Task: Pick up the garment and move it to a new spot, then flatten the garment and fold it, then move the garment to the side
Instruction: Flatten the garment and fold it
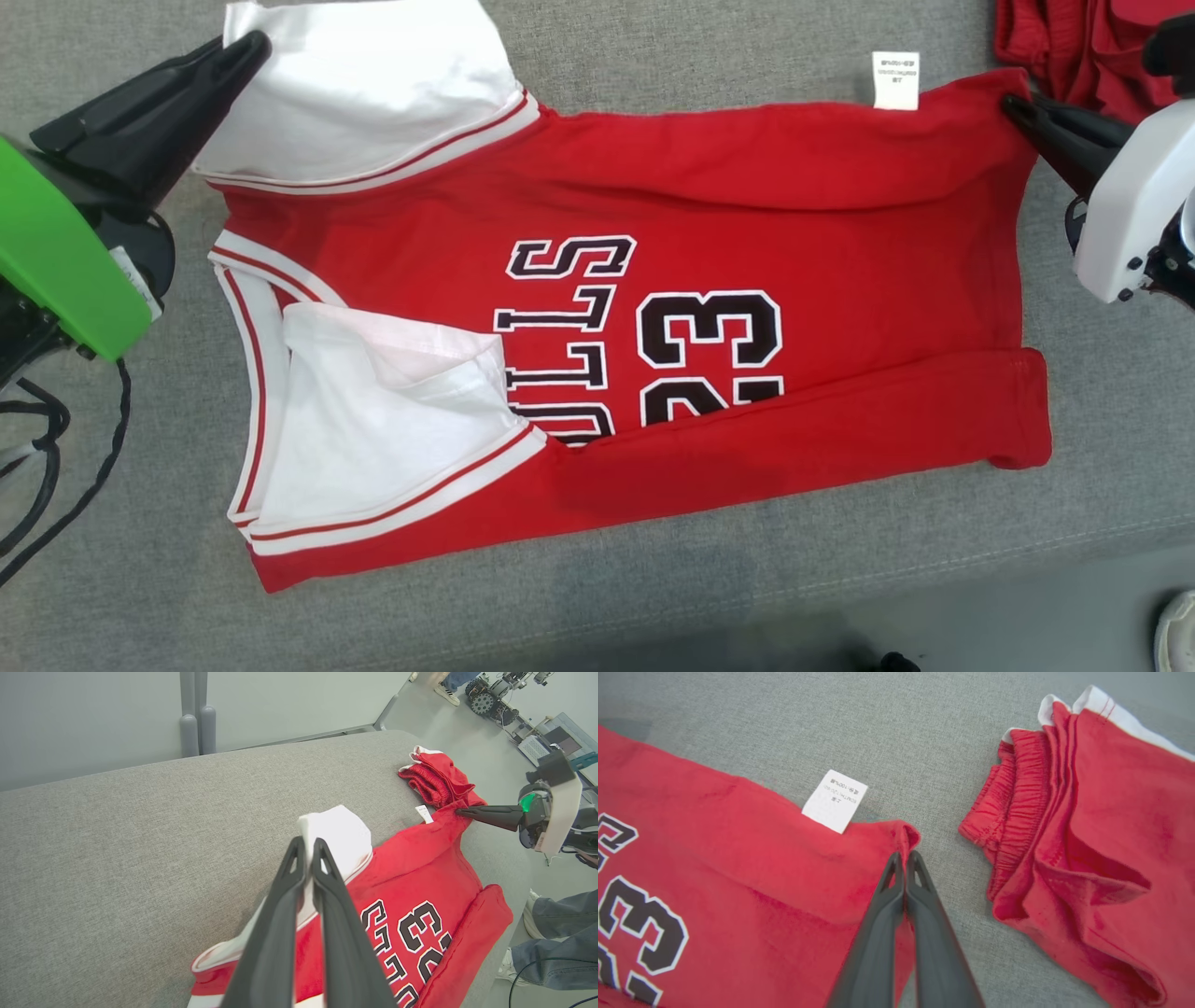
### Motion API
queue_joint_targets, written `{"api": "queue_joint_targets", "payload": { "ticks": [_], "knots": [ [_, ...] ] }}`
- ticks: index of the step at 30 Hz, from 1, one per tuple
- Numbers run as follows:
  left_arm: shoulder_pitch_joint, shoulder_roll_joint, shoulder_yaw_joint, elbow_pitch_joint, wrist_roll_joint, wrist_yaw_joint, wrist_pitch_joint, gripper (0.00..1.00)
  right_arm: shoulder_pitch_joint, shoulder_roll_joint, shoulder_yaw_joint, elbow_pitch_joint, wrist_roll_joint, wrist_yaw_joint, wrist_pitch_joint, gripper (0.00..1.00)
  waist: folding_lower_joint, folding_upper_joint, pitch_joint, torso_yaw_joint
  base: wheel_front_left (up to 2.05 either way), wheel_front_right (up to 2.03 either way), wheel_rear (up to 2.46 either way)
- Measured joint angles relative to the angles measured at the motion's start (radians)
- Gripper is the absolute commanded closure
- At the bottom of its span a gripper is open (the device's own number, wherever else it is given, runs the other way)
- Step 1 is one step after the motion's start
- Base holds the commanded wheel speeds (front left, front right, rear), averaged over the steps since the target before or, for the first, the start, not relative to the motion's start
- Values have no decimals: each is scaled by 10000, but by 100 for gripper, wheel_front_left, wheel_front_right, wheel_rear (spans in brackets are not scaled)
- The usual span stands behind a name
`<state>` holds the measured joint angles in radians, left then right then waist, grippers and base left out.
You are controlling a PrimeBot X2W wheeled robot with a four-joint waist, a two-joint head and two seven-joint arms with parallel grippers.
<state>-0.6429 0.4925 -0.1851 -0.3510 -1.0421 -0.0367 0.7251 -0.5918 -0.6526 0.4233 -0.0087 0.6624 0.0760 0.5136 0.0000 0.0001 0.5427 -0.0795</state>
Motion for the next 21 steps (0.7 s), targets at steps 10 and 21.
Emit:
{"api": "queue_joint_targets", "payload": {
  "ticks": [10,21],
  "knots": [
    [-201,-8,96,353,142,-46,-232,100,-159,-29,-21,178,-58,-79,63,100,0,0,118,-151,0,0,0],
    [-203,8,155,738,428,-261,-558,100,-160,178,-10,236,-384,-88,-439,100,0,0,43,-205,0,0,0]
  ]
}}
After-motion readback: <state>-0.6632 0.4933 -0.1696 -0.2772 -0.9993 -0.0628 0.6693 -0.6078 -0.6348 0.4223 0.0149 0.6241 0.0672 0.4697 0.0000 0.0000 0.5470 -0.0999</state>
